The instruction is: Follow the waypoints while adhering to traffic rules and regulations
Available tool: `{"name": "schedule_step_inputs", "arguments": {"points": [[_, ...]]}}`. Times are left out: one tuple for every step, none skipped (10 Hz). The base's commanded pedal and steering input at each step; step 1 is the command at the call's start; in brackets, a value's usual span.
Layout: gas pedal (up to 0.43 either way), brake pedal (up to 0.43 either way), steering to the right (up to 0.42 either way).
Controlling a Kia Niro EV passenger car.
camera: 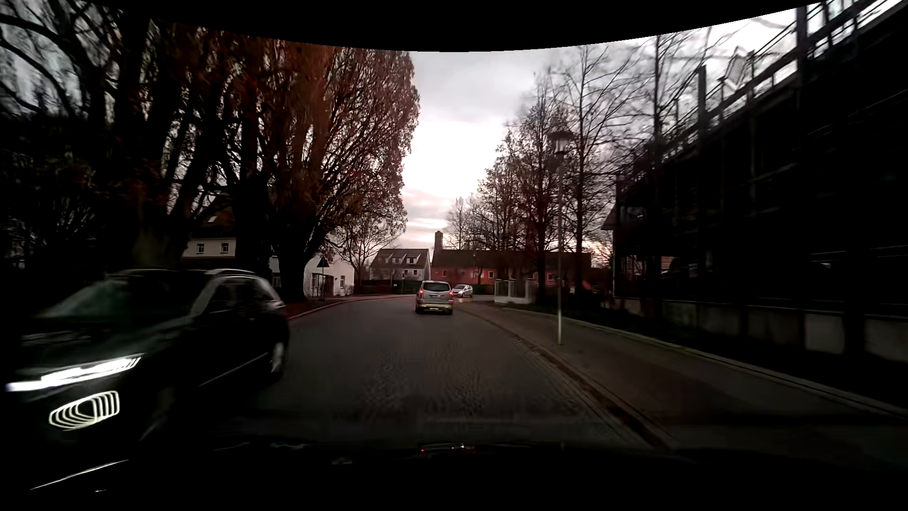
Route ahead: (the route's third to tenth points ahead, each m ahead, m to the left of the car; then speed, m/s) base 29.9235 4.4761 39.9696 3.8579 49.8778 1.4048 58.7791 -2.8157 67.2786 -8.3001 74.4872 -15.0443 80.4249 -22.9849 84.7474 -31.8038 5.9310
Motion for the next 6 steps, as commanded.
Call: {"name": "schedule_step_inputs", "arguments": {"points": [[0.067,0.000,-0.036],[0.067,0.000,-0.033],[0.067,0.000,-0.030],[0.067,0.000,-0.030],[0.067,0.000,-0.031],[0.079,0.000,-0.031]]}}
